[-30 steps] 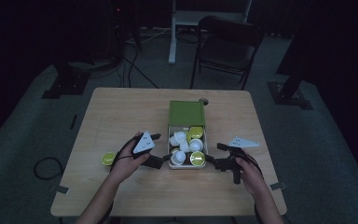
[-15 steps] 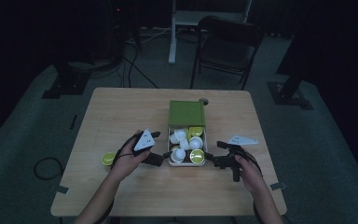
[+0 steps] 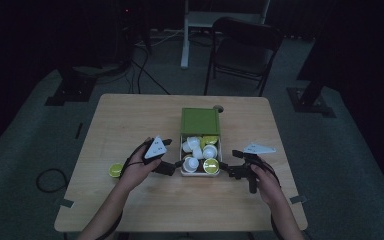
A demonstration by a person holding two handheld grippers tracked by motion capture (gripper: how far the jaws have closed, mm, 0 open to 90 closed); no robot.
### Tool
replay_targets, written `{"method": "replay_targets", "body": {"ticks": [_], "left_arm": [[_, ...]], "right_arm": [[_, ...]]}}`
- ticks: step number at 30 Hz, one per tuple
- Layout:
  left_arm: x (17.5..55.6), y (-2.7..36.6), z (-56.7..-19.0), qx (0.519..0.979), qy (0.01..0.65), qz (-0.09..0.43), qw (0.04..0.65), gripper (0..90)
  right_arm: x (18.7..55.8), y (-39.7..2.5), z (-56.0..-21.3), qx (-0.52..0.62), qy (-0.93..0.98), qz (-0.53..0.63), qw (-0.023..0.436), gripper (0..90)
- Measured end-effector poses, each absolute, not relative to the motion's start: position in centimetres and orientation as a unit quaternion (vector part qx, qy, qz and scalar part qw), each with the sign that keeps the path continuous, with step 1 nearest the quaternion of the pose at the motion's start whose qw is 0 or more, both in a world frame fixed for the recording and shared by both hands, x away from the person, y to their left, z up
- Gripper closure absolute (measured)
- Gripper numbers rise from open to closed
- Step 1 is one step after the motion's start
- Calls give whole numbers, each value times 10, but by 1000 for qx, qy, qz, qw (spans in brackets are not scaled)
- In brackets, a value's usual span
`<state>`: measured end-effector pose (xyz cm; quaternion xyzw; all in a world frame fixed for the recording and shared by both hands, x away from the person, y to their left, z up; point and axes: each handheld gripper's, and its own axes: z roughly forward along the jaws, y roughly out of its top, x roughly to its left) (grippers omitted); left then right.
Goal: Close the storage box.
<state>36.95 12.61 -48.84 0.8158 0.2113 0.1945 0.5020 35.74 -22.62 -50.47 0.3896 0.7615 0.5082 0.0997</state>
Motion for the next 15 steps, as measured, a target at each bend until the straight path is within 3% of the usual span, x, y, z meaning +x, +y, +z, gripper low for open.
{"method": "replay_targets", "body": {"ticks": [15], "left_arm": [[378,127,-488,816,218,194,499,100]], "right_arm": [[364,-224,-505,395,760,507,98,111]]}}
